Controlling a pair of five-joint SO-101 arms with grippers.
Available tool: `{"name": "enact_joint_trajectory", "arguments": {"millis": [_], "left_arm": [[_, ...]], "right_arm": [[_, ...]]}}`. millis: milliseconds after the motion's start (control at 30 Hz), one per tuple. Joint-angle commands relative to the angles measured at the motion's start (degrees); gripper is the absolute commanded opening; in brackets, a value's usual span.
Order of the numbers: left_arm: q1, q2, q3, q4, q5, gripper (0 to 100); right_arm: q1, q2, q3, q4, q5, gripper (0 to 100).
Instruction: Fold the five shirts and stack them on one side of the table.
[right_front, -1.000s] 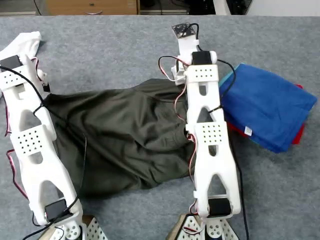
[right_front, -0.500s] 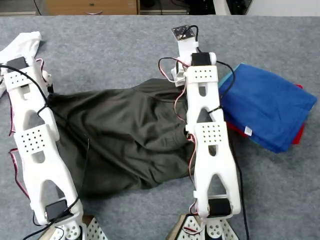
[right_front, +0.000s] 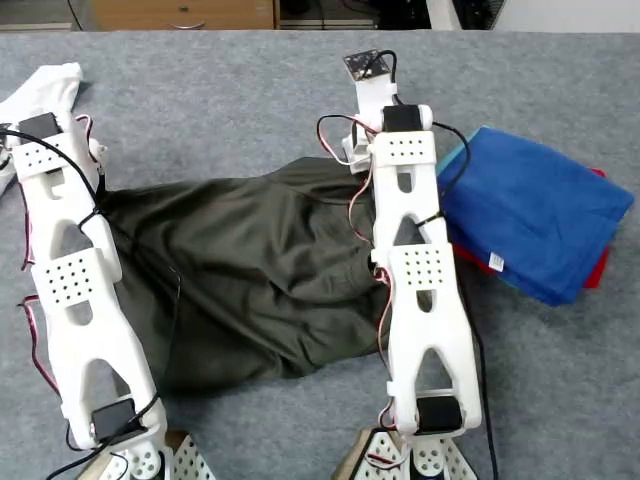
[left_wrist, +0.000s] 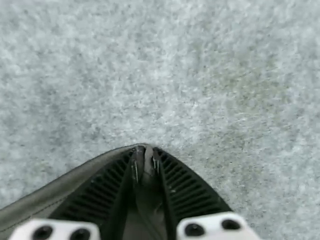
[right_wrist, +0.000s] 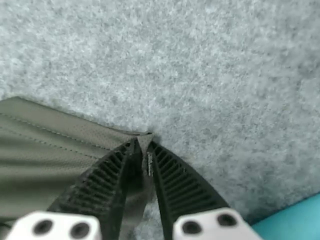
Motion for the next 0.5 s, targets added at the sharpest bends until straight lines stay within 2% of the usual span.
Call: {"name": "enact_joint_trajectory", "arguments": {"millis": [0,200,467], "left_arm": [[0.4,-0.5,-5.3,2.3,-0.1,2],[1.0,-0.6,-24.7,9.4,-4.7,2],[-0.4,-20.6,-19.8,9.4,-15.9,2]], "right_arm": [[1.2,-0.3,-5.8,-0.4,0.2,0.3],[0.7,-7.0,-7.3,1.2,-1.8,0.3],[-2.3,-30.5,-7.3,1.6,-4.7,0.3]]}}
